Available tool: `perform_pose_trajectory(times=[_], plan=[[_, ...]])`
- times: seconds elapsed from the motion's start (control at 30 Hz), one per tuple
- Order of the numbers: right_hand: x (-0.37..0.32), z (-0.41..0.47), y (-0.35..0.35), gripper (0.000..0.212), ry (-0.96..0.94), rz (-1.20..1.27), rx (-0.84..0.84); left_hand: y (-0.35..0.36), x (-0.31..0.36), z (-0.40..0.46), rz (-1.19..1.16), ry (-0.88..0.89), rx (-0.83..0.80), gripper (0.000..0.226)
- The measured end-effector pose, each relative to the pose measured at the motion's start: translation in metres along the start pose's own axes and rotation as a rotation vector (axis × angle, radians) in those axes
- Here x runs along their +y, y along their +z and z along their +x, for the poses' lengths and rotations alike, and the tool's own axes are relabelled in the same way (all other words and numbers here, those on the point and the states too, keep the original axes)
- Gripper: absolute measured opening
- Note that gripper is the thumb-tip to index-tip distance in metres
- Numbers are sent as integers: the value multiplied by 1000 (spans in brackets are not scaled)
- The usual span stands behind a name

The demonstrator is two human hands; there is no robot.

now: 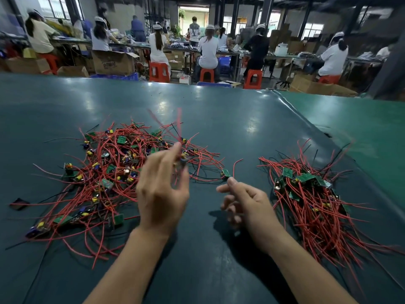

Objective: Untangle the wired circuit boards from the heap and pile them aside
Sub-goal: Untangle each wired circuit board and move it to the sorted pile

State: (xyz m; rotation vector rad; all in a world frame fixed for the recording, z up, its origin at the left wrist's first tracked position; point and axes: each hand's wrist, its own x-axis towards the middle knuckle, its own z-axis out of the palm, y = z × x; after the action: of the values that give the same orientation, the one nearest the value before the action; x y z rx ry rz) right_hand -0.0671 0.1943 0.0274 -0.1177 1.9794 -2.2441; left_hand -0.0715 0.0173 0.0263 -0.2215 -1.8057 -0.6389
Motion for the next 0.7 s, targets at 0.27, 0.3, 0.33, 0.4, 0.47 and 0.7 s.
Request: perform_pose_trajectory(times=[0.27, 0.3, 0.33, 0.4, 0.47, 0.7], plan=[[-5, 5, -7, 14, -9, 246, -39, 17, 29, -18, -457, -96, -293, 44], [-6, 5, -8, 14, 18, 271, -48, 16, 29, -17, -458, -109, -302, 43], [-7, 5, -8, 12, 40, 292, -55, 16, 29, -17, -447, -104, -311, 42], [-7, 6, -7, 10, 51, 322, -62, 16, 30, -17, -430, -80, -336, 42], [-6, 7, -6, 10, 19, 327, -56, 16, 32, -17, -481, -84, -365, 39], [-8, 8, -5, 6, -50, 349, 58, 16, 31, -18, -632, -98, -318, 22]])
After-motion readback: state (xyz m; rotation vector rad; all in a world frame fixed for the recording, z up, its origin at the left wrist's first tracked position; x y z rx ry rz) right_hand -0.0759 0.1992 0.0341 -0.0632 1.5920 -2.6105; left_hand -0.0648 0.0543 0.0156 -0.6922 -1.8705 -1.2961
